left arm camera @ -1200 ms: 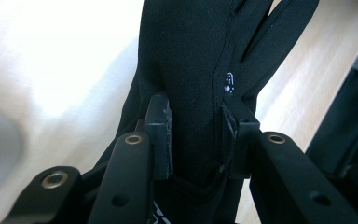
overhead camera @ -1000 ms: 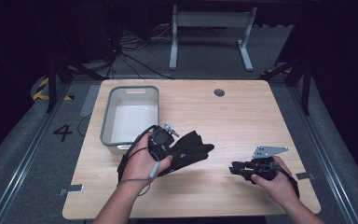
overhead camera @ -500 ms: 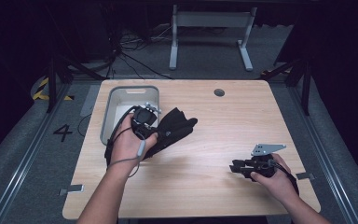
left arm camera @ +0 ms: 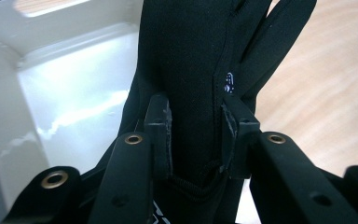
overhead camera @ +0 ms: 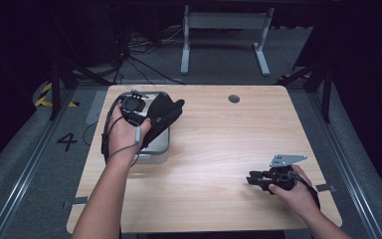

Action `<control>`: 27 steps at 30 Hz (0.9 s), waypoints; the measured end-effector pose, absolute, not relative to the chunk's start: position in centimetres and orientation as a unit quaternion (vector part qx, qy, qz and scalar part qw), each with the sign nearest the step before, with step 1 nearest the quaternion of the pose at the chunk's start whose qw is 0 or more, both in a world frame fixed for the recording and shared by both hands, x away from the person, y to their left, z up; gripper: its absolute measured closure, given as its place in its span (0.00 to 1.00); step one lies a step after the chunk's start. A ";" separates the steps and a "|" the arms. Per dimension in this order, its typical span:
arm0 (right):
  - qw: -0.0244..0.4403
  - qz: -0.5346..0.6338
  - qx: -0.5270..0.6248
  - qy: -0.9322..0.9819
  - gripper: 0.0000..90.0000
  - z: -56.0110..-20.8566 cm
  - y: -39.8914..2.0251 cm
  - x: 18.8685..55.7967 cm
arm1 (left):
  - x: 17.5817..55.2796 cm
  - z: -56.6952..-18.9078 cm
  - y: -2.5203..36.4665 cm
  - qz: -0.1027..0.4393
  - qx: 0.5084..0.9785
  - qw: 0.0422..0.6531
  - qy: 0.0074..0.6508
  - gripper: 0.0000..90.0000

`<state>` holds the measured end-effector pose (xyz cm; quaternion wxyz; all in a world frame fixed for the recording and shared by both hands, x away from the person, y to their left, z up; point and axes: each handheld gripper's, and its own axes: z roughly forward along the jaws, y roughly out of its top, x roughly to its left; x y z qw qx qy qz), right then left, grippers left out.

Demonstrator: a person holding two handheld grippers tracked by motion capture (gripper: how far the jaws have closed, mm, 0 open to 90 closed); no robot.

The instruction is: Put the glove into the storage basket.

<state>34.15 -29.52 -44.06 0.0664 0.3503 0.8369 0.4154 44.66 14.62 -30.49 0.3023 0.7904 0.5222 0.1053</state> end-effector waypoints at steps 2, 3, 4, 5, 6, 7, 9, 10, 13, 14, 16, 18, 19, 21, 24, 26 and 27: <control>0.067 0.414 0.349 0.838 0.77 -44.1 -29.5 34.2 | 45.7 -31.1 14.8 0.109 0.779 0.299 0.540 0.76; 0.067 0.413 0.349 0.839 0.77 -44.1 -29.5 34.2 | 46.1 -31.4 14.8 0.111 0.775 0.298 0.547 0.76; 0.067 0.412 0.349 0.839 0.77 -44.1 -29.5 34.2 | 46.4 -31.5 14.9 0.113 0.773 0.294 0.551 0.76; 0.067 0.413 0.349 0.839 0.77 -44.2 -29.5 34.2 | 46.8 -31.7 14.9 0.113 0.769 0.294 0.556 0.76; 0.067 0.413 0.350 0.838 0.77 -44.2 -29.5 34.1 | 47.1 -31.9 15.0 0.112 0.764 0.295 0.563 0.76; 0.067 0.413 0.350 0.838 0.76 -44.2 -29.5 34.1 | 47.1 -31.9 15.0 0.112 0.764 0.295 0.563 0.76; 0.069 0.413 0.351 0.838 0.76 -44.2 -29.5 34.1 | 47.9 -32.5 15.4 0.111 0.754 0.291 0.579 0.76; 0.068 0.414 0.349 0.838 0.76 -44.2 -29.6 34.1 | 48.2 -32.7 15.4 0.111 0.752 0.287 0.583 0.76; 0.068 0.414 0.351 0.837 0.76 -44.2 -29.6 34.0 | 48.9 -33.5 15.7 0.110 0.748 0.271 0.596 0.76; 0.067 0.414 0.351 0.837 0.76 -44.2 -29.6 34.0 | 49.1 -33.7 15.8 0.107 0.745 0.267 0.601 0.76; 0.068 0.416 0.351 0.836 0.75 -44.2 -29.6 34.0 | 49.5 -34.2 16.1 0.105 0.741 0.262 0.609 0.76; 0.068 0.415 0.349 0.838 0.75 -44.2 -29.6 34.0 | 49.9 -34.7 16.4 0.102 0.737 0.254 0.618 0.76; 0.069 0.415 0.349 0.837 0.75 -44.2 -29.5 33.9 | 50.1 -34.9 16.5 0.104 0.735 0.248 0.623 0.76; 0.068 0.415 0.348 0.838 0.75 -44.2 -29.5 33.9 | 50.4 -35.4 16.9 0.103 0.731 0.240 0.631 0.76; 0.070 0.415 0.346 0.839 0.75 -44.2 -29.5 33.9 | 50.9 -36.3 17.2 0.090 0.727 0.229 0.641 0.76; 0.069 0.416 0.345 0.839 0.74 -44.1 -29.4 33.9 | 51.3 -36.9 17.0 0.085 0.728 0.217 0.644 0.76; 0.068 0.417 0.346 0.838 0.74 -44.1 -29.4 33.9 | 51.5 -37.3 17.0 0.083 0.728 0.211 0.647 0.75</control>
